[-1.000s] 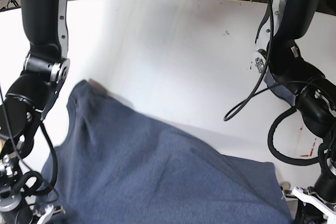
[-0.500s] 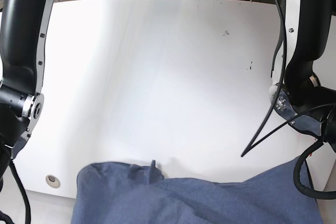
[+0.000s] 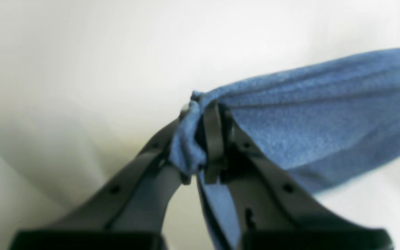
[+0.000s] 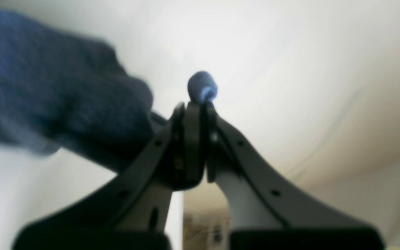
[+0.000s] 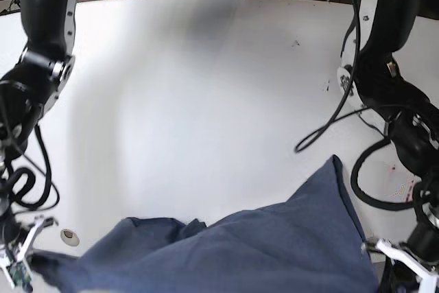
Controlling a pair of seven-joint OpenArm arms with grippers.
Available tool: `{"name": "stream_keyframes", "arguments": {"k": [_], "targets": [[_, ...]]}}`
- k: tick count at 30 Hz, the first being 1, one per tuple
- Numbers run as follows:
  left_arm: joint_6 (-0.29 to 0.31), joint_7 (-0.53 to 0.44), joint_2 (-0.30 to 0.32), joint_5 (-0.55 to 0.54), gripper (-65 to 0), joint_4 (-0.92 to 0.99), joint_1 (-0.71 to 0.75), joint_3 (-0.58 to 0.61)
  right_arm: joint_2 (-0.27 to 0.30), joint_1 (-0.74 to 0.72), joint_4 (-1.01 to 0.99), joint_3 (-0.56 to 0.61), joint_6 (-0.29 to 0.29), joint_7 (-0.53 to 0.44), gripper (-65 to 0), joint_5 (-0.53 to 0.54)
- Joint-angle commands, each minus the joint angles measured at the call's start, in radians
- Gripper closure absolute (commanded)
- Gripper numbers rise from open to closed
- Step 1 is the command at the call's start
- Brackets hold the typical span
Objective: Fold the T-shirt properly
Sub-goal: 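Lift the shirt with both grippers and swing it up again, then lay the shirt flat while pulling its edge taut between both grippers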
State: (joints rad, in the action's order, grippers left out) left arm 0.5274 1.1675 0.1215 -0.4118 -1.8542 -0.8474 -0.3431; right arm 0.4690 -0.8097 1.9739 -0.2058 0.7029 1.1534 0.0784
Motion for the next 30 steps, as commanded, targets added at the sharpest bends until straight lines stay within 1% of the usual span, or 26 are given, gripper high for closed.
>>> {"name": "stream_keyframes", "arguments": {"k": [1, 4, 6, 7, 10, 13, 16, 19, 20, 24, 27, 30], "targets": [[0.000, -0.007, 0.016, -0.003, 0.0, -0.069, 0.093, -0.003, -0.026, 0.154, 0.052, -0.079, -0.005, -0.020, 0.0, -0.013], [0.003, 0.009, 0.036, -0.003, 0.0, -0.078, 0.198, -0.003, -0.074, 0.292, 0.054, -0.171, -0.005, -0.033, 0.0, -0.013], [0.023, 0.010, 0.037, -0.003, 0.0, -0.078, 0.267, -0.003, -0.117, 0.369, 0.054, -0.217, -0.005, -0.063, 0.0, -0.013], [0.049, 0.010, 0.040, -0.003, 0.0, -0.081, 0.336, -0.003, -0.148, 0.436, 0.054, -0.248, -0.005, -0.097, 0.0, -0.016], [0.090, 0.010, 0.042, -0.003, 0.0, -0.084, 0.469, -0.004, -0.192, 0.557, 0.051, -0.301, -0.005, -0.141, 0.0, -0.019], [0.109, 0.010, 0.043, -0.002, 0.0, -0.086, 0.575, -0.007, -0.229, 0.645, 0.044, -0.334, -0.005, -0.180, 0.0, -0.015], [0.121, 0.012, 0.043, -0.002, 0.0, -0.086, 0.690, -0.017, -0.281, 0.732, 0.040, -0.341, -0.005, -0.215, 0.0, -0.021], [0.133, 0.012, 0.047, -0.002, 0.0, -0.086, 0.788, -0.018, -0.309, 0.798, 0.041, -0.343, -0.005, -0.223, 0.0, -0.022], [0.138, 0.012, 0.057, -0.002, 0.0, -0.086, 0.824, -0.018, -0.315, 0.823, 0.041, -0.343, -0.005, -0.223, 0.0, -0.022], [0.153, 0.015, 0.068, -0.003, 0.0, -0.086, 0.922, -0.018, -0.341, 0.899, 0.041, -0.343, -0.005, -0.223, 0.0, -0.022], [0.155, 0.050, 0.089, -0.003, 0.0, -0.086, 0.991, -0.030, -0.356, 0.953, 0.043, -0.353, -0.005, -0.224, 0.0, -0.022], [0.155, 0.091, 0.112, -0.003, 0.0, -0.086, 1.042, -0.077, -0.364, 0.976, 0.043, -0.383, -0.005, -0.224, 0.0, -0.022]]}}
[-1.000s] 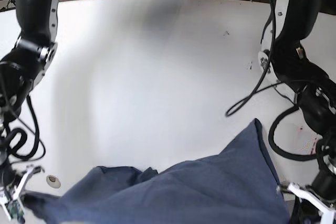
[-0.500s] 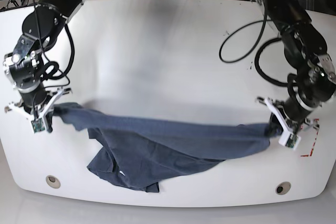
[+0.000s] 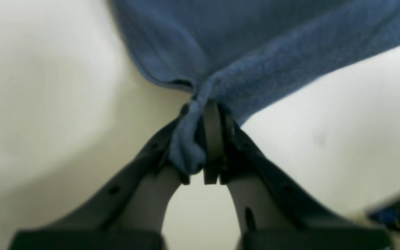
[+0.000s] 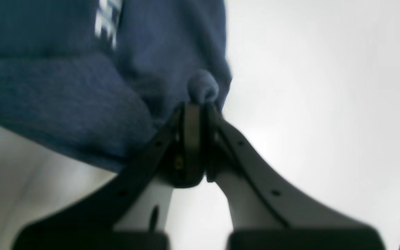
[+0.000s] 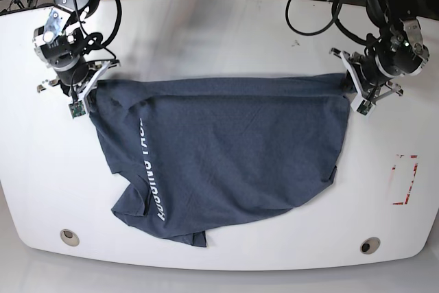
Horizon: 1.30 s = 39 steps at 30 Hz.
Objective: Fold the T-shirt properly
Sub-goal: 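Lay the shirt flat while pulling its edge taut between both grippers, then release the right gripper and move it along the shirt's side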
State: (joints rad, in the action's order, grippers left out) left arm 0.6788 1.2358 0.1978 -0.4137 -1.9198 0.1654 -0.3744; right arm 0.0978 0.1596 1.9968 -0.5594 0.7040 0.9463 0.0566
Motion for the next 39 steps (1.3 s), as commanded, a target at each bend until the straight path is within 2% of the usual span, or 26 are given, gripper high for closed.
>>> {"name": "stream_keyframes", "arguments": {"k": [1, 5, 8, 12, 16, 28, 33, 36, 39], "targets": [[0.003, 0.035, 0.038, -0.001, 0.0, -0.020, 0.043, -0.058, 0.007, 0.010, 0.020, -0.035, -0.006, -0.014, 0.0, -0.001], [0.019, 0.058, 0.045, 0.006, 0.0, -0.020, 0.109, -0.085, 0.007, 0.062, 0.020, -0.041, -0.006, -0.013, 0.0, 0.001], [0.019, 0.057, 0.084, 0.009, 0.0, -0.016, 0.173, -0.113, 0.007, 0.099, 0.020, -0.043, -0.006, -0.013, 0.0, 0.001], [0.019, 0.060, 0.101, 0.029, 0.0, -0.013, 0.214, -0.116, 0.007, 0.133, 0.020, -0.043, -0.006, -0.013, 0.0, 0.002], [0.019, 0.062, 0.101, 0.040, 0.0, -0.017, 0.242, -0.123, -0.030, 0.169, 0.020, -0.043, -0.006, -0.019, 0.0, 0.004], [0.019, 0.089, 0.104, 0.049, 0.0, -0.014, 0.193, -0.117, -0.082, 0.182, 0.020, -0.043, -0.006, -0.019, 0.0, -0.002], [0.019, 0.085, 0.136, 0.049, 0.0, -0.014, 0.194, -0.116, -0.094, 0.186, 0.020, -0.043, -0.006, -0.014, -0.2, -0.002], [0.019, 0.085, 0.139, 0.049, 0.0, -0.014, 0.199, -0.117, -0.115, 0.203, 0.017, -0.043, -0.006, -0.014, -4.1, -0.002], [0.019, 0.091, 0.151, 0.049, 0.0, -0.016, 0.198, -0.120, -0.137, 0.214, 0.020, -0.043, -0.006, -0.013, -15.5, -0.004]]}}
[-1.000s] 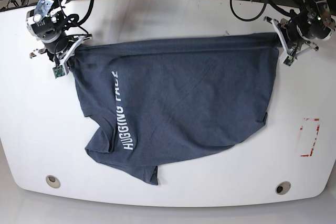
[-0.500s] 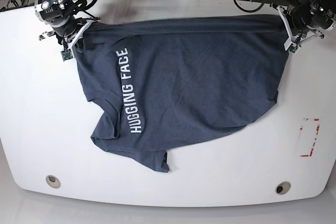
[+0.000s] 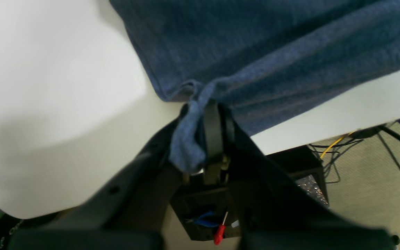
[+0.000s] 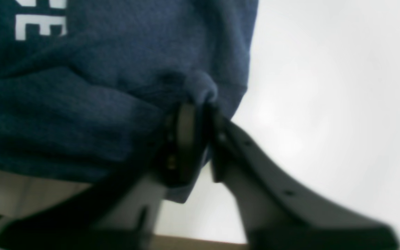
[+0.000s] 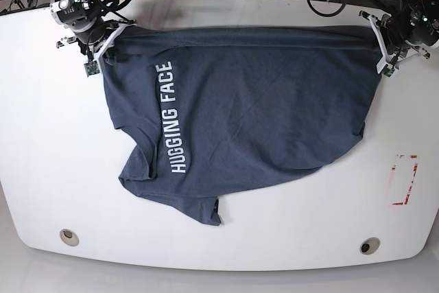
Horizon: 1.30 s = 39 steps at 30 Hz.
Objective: Fold the T-shirt properly
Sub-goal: 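Release the right gripper and move it along the shirt's side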
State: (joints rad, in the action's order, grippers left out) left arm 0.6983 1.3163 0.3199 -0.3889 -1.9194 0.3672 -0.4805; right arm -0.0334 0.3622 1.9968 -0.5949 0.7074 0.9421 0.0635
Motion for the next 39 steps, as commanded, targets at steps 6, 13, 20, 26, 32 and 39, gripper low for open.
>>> {"name": "stream_keyframes", "arguments": {"k": [6, 13, 20, 26, 32, 39], "targets": [[0.000, 0.024, 0.038, 0.025, 0.0, -0.018, 0.002, -0.013, -0.010, 0.028, 0.022, -0.007, -0.009, -0.008, -42.3, -0.003], [0.000, 0.024, 0.037, 0.017, -12.8, -0.018, 0.036, -0.016, -0.010, 0.027, 0.035, -0.007, -0.009, -0.030, -55.0, 0.008], [0.000, 0.024, 0.026, 0.017, -21.7, -0.018, 0.039, -0.030, 0.003, -0.050, 0.029, -0.006, -0.009, -0.034, -55.2, 0.078], [0.000, 0.024, -0.003, 0.017, -22.2, -0.019, 0.039, -0.031, 0.037, -0.200, -0.038, -0.004, -0.009, -0.034, -54.7, 0.075], [0.000, 0.024, -0.003, 0.017, -22.4, -0.019, 0.039, -0.027, 0.082, -0.401, -0.209, 0.002, -0.009, -0.033, -54.7, 0.062], [0.000, 0.024, -0.003, 0.017, -22.4, -0.019, 0.039, -0.024, 0.140, -0.616, -0.500, 0.000, -0.009, -0.087, -54.7, -0.015]]}}
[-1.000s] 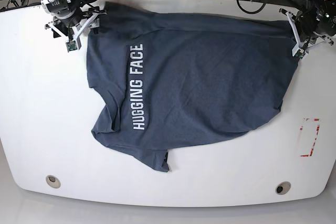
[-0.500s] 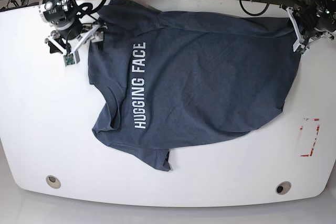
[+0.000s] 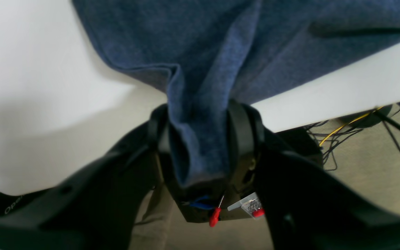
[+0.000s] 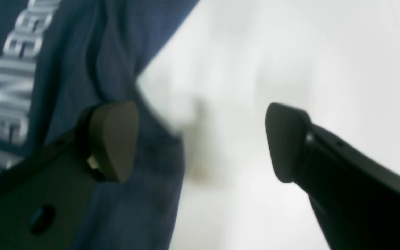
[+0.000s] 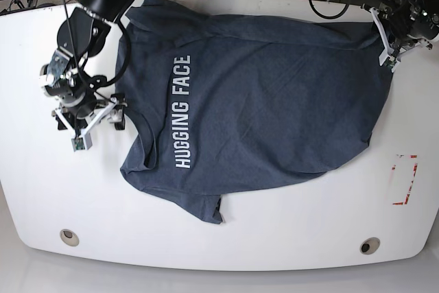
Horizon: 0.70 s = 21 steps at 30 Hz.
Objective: Fold the T-shirt properly
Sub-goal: 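Release the right gripper and move it along the shirt's side, then grasp the shirt's side lower down with the right gripper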
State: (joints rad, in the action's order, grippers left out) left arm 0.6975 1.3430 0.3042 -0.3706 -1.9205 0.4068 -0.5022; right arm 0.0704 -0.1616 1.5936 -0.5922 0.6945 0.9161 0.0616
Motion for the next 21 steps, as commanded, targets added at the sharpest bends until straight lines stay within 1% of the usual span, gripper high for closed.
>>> {"name": "stream_keyframes", "arguments": {"k": [1, 4, 9, 14, 18, 21], "targets": [[0.001, -0.003, 0.011, -0.001, -22.4, -0.018, -0.004, -0.002, 0.042, -0.125, -0.147, -0.002, 0.004, -0.087, -54.7, -0.026], [0.001, -0.003, 0.011, -0.001, -22.4, -0.018, -0.006, 0.000, 0.056, -0.206, -0.267, -0.002, 0.004, -0.140, -54.7, -0.056], [0.001, -0.003, 0.011, 0.000, -22.4, -0.018, -0.007, -0.006, 0.090, -0.318, -0.441, -0.004, 0.004, -0.182, -54.7, -0.088], [0.001, -0.003, 0.011, -0.001, -22.2, -0.018, -0.007, -0.003, 0.101, -0.402, -0.594, -0.004, 0.004, -0.248, -54.7, -0.092], [0.001, -0.003, 0.011, -0.001, -21.9, -0.018, -0.007, -0.003, 0.101, -0.456, -0.678, -0.008, 0.004, -0.276, -54.5, -0.087], [0.001, -0.003, 0.010, -0.001, -21.9, -0.018, -0.007, -0.003, 0.098, -0.479, -0.729, -0.008, -0.005, -0.318, -54.5, -0.085]]}}
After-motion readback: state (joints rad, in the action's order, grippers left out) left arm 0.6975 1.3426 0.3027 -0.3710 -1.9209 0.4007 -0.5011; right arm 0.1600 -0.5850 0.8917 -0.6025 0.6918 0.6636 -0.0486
